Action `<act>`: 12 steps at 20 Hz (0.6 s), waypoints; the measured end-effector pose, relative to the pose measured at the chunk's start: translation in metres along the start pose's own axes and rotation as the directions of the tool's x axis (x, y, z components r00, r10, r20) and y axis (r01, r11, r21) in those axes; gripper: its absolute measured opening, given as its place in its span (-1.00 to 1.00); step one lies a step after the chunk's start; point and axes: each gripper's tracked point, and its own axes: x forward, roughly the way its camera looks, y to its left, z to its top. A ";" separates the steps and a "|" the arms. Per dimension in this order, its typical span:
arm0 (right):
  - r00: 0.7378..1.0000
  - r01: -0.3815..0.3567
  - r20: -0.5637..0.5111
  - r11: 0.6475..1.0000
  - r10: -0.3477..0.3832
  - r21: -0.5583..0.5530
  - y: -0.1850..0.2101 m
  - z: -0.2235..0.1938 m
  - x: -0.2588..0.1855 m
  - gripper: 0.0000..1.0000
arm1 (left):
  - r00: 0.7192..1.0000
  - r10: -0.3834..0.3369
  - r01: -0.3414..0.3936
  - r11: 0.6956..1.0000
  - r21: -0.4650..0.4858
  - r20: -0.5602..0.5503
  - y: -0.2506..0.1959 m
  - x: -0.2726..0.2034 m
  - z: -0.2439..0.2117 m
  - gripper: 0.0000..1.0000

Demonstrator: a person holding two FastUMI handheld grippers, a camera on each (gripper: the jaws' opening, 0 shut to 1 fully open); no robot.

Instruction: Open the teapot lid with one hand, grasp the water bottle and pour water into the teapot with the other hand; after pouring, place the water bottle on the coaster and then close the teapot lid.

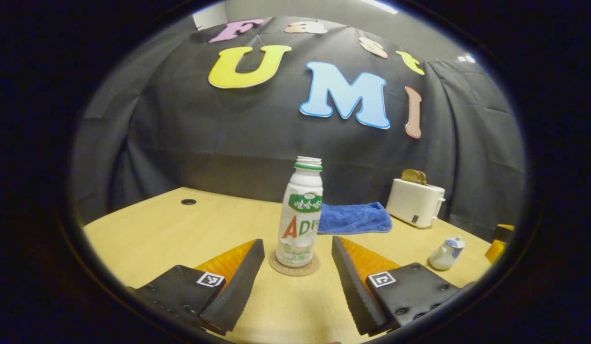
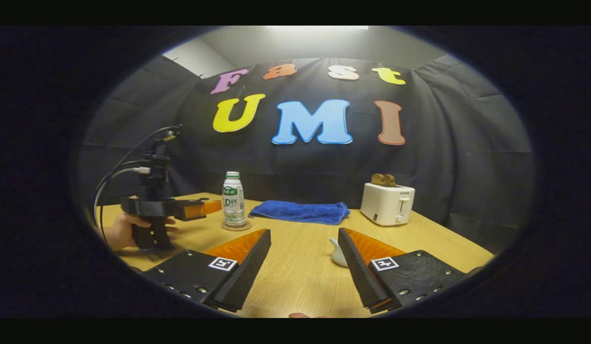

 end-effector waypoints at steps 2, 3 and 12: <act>1.000 0.015 -0.027 1.000 -0.015 0.019 0.009 -0.007 0.002 0.74 | 0.999 0.030 -0.033 0.994 0.108 0.030 -0.021 -0.047 -0.011 0.89; 0.998 0.049 -0.030 0.999 -0.048 0.005 0.010 -0.011 0.004 0.73 | 0.999 0.031 -0.037 0.989 0.140 0.044 -0.034 -0.066 -0.011 0.96; 0.987 0.151 0.047 0.987 -0.153 0.046 0.020 -0.018 -0.009 0.75 | 0.990 0.066 -0.082 0.989 0.122 0.126 -0.061 -0.111 -0.017 0.94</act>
